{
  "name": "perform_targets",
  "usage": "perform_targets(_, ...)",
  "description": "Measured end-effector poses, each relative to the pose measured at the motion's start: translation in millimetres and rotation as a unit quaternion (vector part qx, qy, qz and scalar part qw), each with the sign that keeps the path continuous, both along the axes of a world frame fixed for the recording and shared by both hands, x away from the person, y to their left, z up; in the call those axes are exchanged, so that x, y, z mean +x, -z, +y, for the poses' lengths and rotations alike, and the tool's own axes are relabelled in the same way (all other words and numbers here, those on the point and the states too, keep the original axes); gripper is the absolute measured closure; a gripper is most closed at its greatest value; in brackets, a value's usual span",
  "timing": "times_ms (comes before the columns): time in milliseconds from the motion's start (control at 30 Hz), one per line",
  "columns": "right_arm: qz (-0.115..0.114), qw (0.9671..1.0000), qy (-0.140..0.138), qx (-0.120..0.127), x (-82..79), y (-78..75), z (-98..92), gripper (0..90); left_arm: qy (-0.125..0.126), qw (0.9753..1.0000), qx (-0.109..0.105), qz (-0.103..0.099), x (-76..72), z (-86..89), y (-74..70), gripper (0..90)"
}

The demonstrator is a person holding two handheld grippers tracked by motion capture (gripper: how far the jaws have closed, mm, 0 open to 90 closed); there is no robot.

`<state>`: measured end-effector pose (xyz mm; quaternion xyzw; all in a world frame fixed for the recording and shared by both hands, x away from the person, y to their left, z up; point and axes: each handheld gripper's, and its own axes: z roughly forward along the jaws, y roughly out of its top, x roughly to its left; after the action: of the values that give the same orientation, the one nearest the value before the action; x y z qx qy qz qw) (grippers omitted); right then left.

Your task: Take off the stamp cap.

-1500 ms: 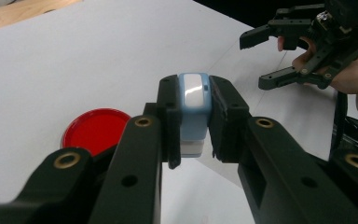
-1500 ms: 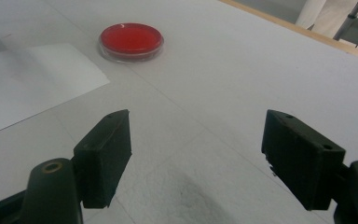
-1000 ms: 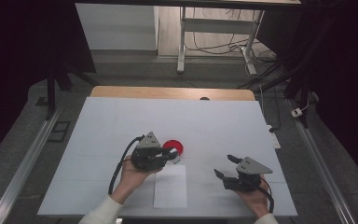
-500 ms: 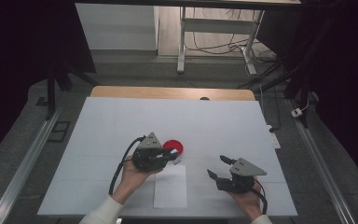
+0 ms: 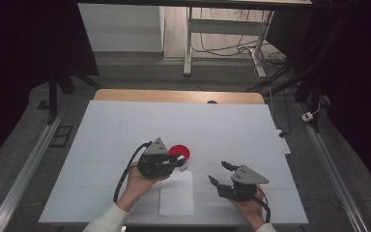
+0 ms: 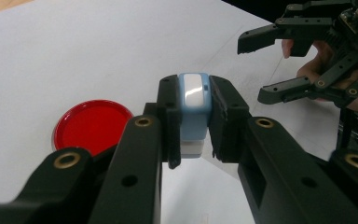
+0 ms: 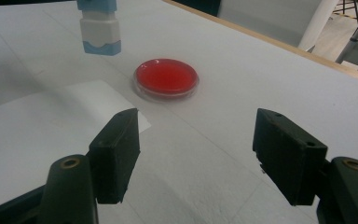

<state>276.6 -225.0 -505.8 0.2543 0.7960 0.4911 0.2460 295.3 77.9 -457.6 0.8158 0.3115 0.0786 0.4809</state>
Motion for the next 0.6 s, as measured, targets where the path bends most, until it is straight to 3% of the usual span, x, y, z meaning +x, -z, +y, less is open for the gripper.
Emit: perform_targets(600,-0.007,0.9999,-0.004,-0.007,-3.0,4.1,24.2,31.4,-0.001,1.0000,0.001,0.003,1.2,-1.0,2.2,74.6)
